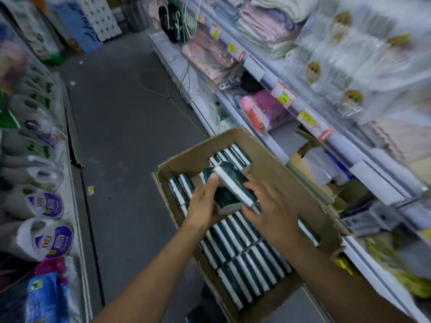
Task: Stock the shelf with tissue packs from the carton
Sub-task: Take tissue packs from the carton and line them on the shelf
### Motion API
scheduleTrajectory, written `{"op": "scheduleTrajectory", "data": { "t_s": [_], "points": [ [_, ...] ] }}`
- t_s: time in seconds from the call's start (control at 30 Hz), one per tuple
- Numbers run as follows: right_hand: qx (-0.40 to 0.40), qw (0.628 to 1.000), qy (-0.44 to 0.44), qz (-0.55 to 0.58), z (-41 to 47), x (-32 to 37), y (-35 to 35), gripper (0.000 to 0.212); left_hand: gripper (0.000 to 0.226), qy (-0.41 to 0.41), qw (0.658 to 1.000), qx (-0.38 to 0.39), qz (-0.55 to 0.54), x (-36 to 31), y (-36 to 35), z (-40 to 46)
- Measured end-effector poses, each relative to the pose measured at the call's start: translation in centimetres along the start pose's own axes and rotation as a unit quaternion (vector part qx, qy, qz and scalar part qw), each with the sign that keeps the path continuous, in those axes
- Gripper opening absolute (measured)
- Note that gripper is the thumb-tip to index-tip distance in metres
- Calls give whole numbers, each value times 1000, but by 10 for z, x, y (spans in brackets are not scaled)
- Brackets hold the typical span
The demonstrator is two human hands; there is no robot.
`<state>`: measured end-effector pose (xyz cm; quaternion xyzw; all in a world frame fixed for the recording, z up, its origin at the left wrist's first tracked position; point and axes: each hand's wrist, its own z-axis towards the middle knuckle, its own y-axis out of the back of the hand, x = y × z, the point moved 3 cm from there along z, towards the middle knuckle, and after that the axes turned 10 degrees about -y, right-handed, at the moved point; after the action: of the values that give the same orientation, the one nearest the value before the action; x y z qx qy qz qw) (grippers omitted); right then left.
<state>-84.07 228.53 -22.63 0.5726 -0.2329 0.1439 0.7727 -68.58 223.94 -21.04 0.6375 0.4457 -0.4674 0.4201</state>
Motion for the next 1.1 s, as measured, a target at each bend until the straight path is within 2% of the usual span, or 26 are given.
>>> {"op": "scheduleTrajectory", "data": {
  "t_s": [0.07, 0.13, 0.2, 0.33, 0.4, 0.47, 0.53, 0.63, 0.8, 0.93, 1.0, 1.1],
  "points": [
    [-33, 998, 37, -24, -18, 9, 21, 42, 49, -20, 999, 43, -1, -23, -9, -23],
    [-43, 997, 63, -34, -34, 14, 41, 43, 61, -17, 998, 54, 14, -34, -17, -35],
    [-53, 997, 48, -23, -49, 16, 68, 42, 51, -10, 999, 35, -3, -49, -26, -45],
    [-116, 981, -109, 112, -76, 7, 130, 28, 40, 13, 998, 48, -28, -76, -54, -70],
    [-126, 957, -201, 169, -85, -2, 158, 37, 37, -5, 998, 63, -23, -90, -68, -82],
    [-99, 924, -289, 230, -90, -11, 183, 47, 39, -25, 996, 81, -13, -103, -84, -92],
    [-44, 888, -342, 305, -95, -18, 207, 52, 42, -53, 989, 136, 20, -117, -104, -107],
    [-23, 849, -348, 396, -118, -21, 251, 41, 33, -103, 975, 194, 43, -143, -137, -137],
    [-23, 842, -336, 422, -187, -34, 325, 28, 28, -148, 953, 266, 17, -175, -197, -201],
    [-70, 841, -323, 429, -250, -44, 393, 19, 26, -196, 936, 292, 0, -205, -245, -263],
    [-96, 841, -317, 428, -284, -46, 426, 20, 33, -226, 930, 291, 4, -219, -266, -292],
    [-129, 836, -316, 429, -334, -56, 469, 33, 38, -284, 911, 299, 19, -233, -296, -333]
  ]
}}
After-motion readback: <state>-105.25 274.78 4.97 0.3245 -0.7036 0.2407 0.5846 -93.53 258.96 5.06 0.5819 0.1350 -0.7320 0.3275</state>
